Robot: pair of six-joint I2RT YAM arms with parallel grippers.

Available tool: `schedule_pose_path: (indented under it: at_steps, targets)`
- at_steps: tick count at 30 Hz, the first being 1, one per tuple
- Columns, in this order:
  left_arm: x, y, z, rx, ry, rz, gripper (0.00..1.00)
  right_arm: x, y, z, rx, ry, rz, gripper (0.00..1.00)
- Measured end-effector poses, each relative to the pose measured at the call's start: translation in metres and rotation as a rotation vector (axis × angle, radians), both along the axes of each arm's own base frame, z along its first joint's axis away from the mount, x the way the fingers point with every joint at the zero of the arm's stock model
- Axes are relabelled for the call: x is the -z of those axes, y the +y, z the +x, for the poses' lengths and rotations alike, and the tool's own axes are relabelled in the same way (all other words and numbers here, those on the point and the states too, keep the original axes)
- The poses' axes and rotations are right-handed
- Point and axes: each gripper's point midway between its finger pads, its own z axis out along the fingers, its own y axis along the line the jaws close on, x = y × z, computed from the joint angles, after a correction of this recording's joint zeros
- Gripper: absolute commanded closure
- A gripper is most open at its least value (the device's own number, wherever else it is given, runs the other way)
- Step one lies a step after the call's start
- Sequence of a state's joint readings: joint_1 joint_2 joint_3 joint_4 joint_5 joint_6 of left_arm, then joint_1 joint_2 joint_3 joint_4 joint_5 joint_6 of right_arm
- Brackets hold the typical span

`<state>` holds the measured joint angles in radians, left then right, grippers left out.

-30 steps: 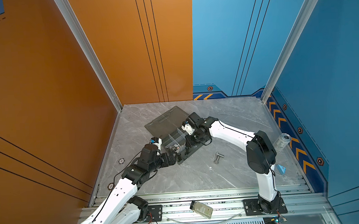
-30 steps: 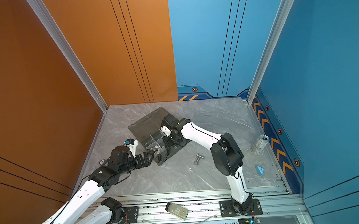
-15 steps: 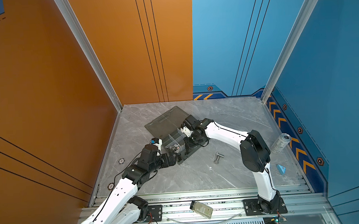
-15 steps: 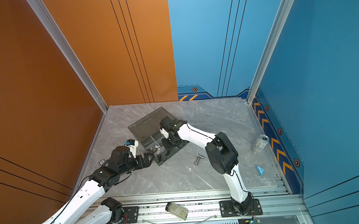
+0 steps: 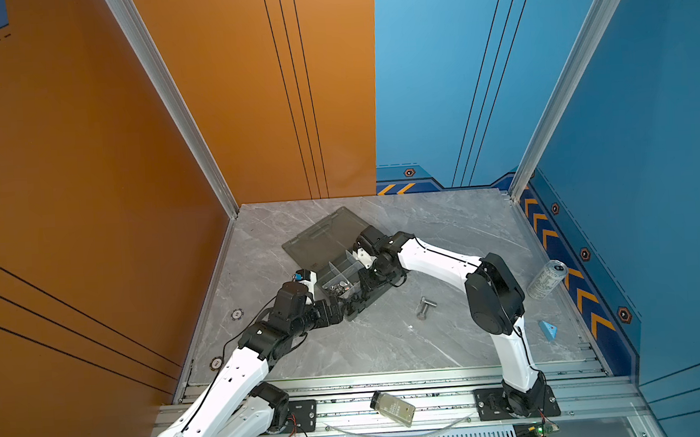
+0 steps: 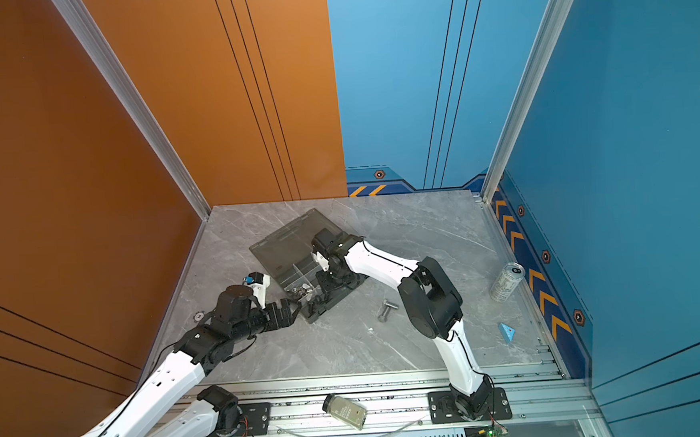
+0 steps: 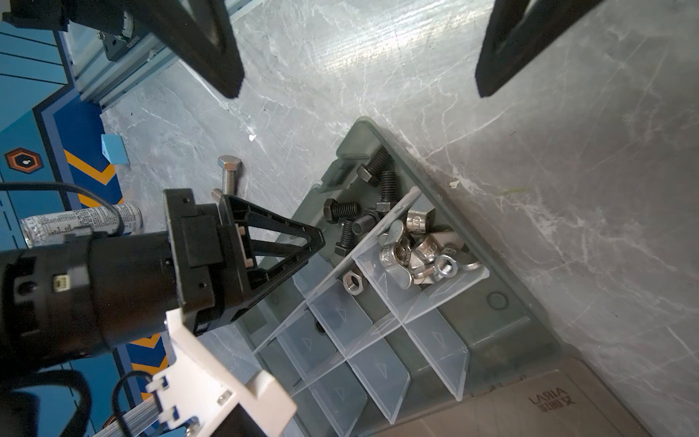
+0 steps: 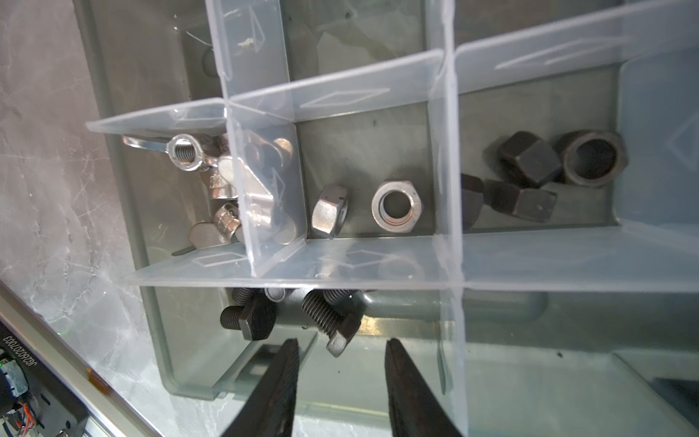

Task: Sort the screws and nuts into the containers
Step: 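Lower the black bolt into an organizer compartment and open the right gripper, then draw the right gripper back while the left gripper moves over the silver bolts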

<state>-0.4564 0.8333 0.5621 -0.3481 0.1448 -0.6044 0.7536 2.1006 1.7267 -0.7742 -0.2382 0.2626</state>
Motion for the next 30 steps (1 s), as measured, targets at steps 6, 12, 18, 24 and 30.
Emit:
schedule_pose_path:
  at_steps: [6,12,18,24,30]
  targets:
    - [0.001,-0.006,-0.002,0.022,0.007,0.006,0.02,-0.037,-0.013,0.006,0.029,-0.052,0.05,0.57]
    - [-0.001,-0.029,-0.001,0.089,0.017,0.03,0.02,-0.078,-0.047,0.012,0.095,-0.106,0.107,0.55]
    - [-0.005,-0.063,0.003,0.169,-0.001,0.066,0.02,-0.081,-0.095,0.014,0.211,-0.091,0.113,0.55]
    - [-0.002,-0.102,0.006,0.25,-0.014,0.097,0.02,-0.07,-0.142,0.015,0.336,-0.056,0.112,0.53]
    - [0.007,-0.146,0.01,0.335,0.001,0.141,0.02,-0.067,-0.167,0.008,0.403,-0.049,0.122,0.52]
